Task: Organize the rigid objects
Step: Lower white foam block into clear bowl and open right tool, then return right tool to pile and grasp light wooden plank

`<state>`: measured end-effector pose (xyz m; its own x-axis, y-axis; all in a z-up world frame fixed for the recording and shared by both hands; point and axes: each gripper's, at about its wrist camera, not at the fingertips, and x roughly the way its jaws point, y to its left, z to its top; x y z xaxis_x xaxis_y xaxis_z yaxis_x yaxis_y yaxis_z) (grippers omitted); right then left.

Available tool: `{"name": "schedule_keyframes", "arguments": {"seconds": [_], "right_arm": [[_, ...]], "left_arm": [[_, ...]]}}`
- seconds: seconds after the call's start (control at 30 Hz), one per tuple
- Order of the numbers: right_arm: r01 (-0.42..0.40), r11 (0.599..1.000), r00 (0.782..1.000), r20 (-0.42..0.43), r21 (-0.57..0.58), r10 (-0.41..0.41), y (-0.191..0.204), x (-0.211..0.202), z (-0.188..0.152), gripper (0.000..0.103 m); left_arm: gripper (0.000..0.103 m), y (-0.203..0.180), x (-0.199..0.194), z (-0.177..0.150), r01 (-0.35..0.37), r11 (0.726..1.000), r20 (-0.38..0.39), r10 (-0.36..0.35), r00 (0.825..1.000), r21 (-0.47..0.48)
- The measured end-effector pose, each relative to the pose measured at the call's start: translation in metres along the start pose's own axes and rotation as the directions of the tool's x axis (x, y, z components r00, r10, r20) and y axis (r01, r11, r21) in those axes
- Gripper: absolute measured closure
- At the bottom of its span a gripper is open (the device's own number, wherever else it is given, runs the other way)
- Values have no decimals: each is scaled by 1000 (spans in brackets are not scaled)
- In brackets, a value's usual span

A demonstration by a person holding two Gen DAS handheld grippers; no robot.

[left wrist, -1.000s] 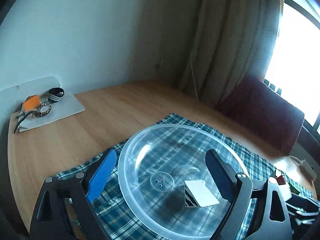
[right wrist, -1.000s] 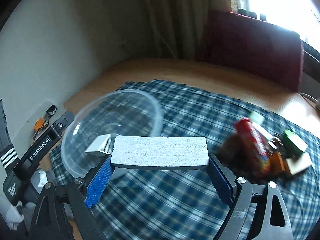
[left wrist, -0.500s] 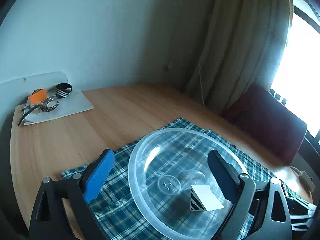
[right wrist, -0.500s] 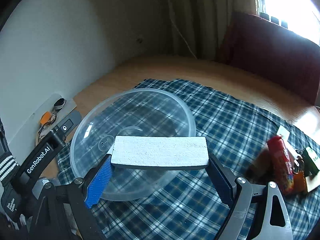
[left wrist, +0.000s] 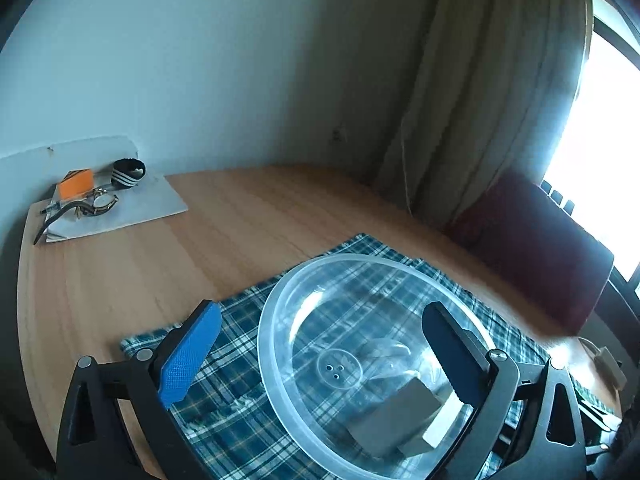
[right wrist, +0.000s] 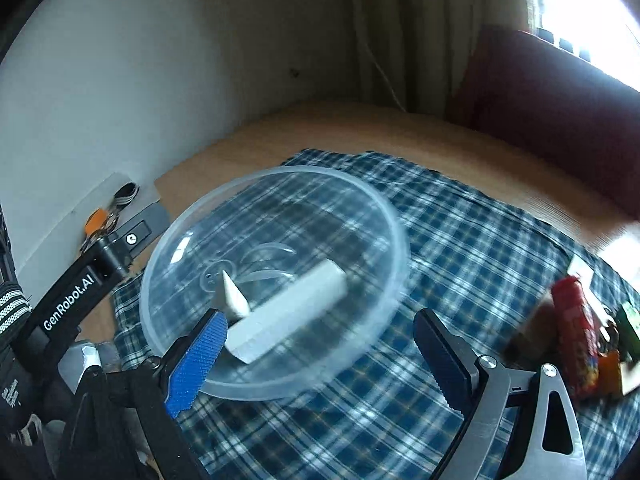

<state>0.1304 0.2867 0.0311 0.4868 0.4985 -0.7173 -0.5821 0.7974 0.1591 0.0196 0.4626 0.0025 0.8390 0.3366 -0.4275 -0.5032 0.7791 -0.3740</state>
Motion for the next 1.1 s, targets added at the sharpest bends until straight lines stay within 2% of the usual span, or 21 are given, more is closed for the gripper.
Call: {"name": "schedule_keyframes", "arguments": {"seconds": [0.63,0.83,1.1], "right_arm": [[137,977,988,53,166,-148,-61,-40,-32,7],[173,954,981,49,246,-190,-90,-52,-44,7],[235,910,961,62,343,-271,-137,-80,-60,3]], "left_arm": [[2,-9,1,-3,-13,999,1,13,1000,52],[2,-12,1,-4,-18,997,5,18,1000,73],[2,-21,1,-6,-32,992,15,30,999,121]]}}
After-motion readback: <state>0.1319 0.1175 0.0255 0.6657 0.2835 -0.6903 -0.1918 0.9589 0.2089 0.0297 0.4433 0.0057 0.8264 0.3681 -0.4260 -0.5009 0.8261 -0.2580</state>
